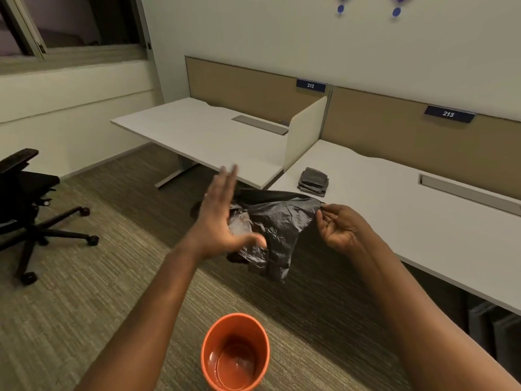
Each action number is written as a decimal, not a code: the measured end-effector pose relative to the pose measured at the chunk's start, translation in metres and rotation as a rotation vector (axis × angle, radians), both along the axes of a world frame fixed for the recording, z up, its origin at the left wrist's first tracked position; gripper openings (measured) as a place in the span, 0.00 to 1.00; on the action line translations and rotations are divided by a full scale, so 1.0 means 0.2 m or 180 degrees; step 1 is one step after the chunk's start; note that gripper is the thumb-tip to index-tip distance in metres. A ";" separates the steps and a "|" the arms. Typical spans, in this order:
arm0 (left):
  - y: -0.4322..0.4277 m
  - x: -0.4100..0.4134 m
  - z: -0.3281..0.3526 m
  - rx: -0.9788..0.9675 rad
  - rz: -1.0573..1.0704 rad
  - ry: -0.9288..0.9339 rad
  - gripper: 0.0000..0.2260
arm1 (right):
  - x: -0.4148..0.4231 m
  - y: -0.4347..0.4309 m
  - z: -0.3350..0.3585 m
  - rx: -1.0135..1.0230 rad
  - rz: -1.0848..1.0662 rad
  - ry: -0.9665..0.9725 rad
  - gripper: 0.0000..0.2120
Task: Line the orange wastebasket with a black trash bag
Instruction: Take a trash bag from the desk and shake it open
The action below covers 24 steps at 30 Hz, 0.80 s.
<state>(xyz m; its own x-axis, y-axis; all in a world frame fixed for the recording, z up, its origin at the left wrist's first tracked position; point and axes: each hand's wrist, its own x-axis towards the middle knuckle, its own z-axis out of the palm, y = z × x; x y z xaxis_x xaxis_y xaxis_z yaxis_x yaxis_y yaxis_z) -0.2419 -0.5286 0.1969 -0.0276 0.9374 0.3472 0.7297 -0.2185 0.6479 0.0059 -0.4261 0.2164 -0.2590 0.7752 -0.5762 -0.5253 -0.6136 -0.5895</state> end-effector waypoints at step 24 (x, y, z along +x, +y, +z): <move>0.33 0.17 -0.08 -0.1381 0.1394 -0.3684 0.10 | -0.13 -0.15 -0.25 0.2936 0.1671 -0.4324 0.16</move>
<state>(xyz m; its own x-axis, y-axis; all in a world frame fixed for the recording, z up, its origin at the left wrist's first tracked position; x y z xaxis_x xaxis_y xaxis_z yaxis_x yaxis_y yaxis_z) -0.2084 -0.4632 0.1816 -0.4331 0.8035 -0.4085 -0.3362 0.2765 0.9003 -0.0198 -0.4567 0.1667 -0.3154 0.9485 -0.0285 0.7380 0.2263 -0.6357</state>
